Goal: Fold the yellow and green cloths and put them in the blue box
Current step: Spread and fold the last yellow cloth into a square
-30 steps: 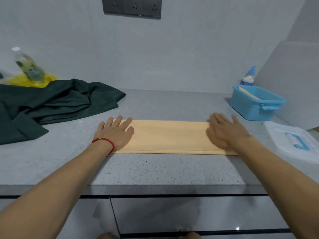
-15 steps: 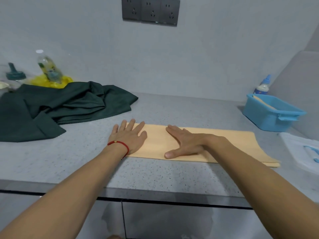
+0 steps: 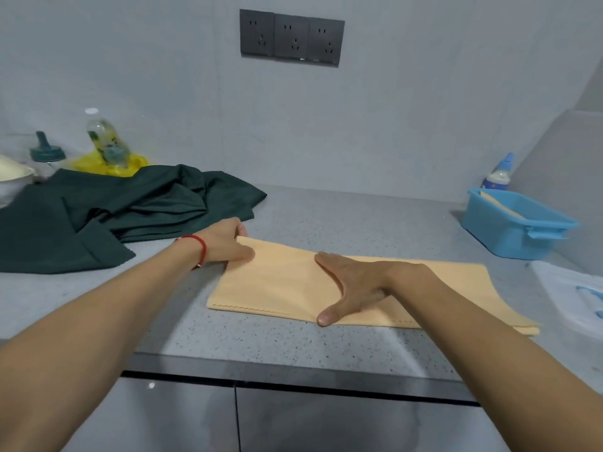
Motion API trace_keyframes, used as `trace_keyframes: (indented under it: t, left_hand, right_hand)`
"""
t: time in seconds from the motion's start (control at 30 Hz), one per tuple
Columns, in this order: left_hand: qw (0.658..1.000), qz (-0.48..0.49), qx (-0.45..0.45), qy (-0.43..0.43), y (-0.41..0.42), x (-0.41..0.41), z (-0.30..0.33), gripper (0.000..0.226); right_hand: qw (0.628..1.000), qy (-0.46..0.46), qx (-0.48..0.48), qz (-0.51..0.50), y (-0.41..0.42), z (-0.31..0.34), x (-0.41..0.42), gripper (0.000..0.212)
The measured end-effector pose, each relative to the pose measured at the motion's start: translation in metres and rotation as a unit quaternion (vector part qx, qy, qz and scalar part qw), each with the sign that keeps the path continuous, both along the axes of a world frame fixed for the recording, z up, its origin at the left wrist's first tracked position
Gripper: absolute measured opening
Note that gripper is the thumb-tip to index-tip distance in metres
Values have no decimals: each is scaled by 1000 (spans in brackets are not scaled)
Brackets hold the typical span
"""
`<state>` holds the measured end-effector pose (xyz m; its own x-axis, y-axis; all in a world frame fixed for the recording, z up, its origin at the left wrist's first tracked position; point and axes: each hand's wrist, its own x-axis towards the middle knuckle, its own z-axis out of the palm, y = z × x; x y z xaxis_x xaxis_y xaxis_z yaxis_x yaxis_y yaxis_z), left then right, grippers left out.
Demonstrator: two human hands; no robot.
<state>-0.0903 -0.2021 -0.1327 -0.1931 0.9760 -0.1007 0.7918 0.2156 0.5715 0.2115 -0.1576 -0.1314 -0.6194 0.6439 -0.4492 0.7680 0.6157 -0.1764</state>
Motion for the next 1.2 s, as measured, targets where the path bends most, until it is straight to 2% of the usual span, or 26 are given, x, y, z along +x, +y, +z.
trace_keyframes:
  t: [0.13,0.3,0.4,0.47,0.53,0.6,0.63,0.67,0.73,0.8,0.87,0.9,0.97,1.0,1.07,1.2]
  left_hand:
    - [996,-12,-49,-72,-9,-13,7,65]
    - [965,4,12,-263,-16,-10,34,55]
    - [957,12,64,-281,-18,10,60,50]
    - [955,18,101,-280,-15,36,75,48]
    - [946,18,140,-291,-10,67,86,47]
    - [940,13,157,-302,-5,101,92,48]
    - [939,11,158,-306,-3,117,92,51]
    - [940,9,153,-306,1,134,91,55]
    - [944,8,128,-305,7,168,87,66]
    - [938,11,96,-333,14,192,79,73]
    - [930,13,81,-359,18,205,64,70]
    - [942,0,92,-322,17,206,55,65]
    - [978,-60,115,-162,13,204,35,53]
    - [984,-95,120,-94,10,205,26,46]
    - [979,-162,119,-12,4,206,11,39]
    - [944,-277,100,149,3,213,-14,51]
  right_hand:
    - [1000,-1,-7,-2,1,4,-6,147]
    - [1000,-2,4,2,0,6,-23,143]
    - [1000,28,-1,-2,-5,4,-27,143]
    - [992,124,5,-27,-9,7,-18,133]
    - [949,301,7,-97,-11,10,-2,98]
    - [867,455,-31,-201,-11,11,15,53]
    - [826,498,-68,-253,-12,12,22,39]
    - [793,523,-101,-296,-14,14,30,35]
    - [754,534,-151,-352,-20,16,48,44]
    - [737,521,-173,-395,-26,15,64,53]
    - [733,493,-170,-436,-31,7,78,56]
    - [737,478,-156,-451,-34,2,82,54]
    - [757,455,-112,-454,-37,-8,89,47]
    - [776,439,-89,-443,-37,-11,91,40]
    - [809,409,-65,-417,-38,-14,93,26]
    - [811,414,-65,-409,-37,-18,95,12]
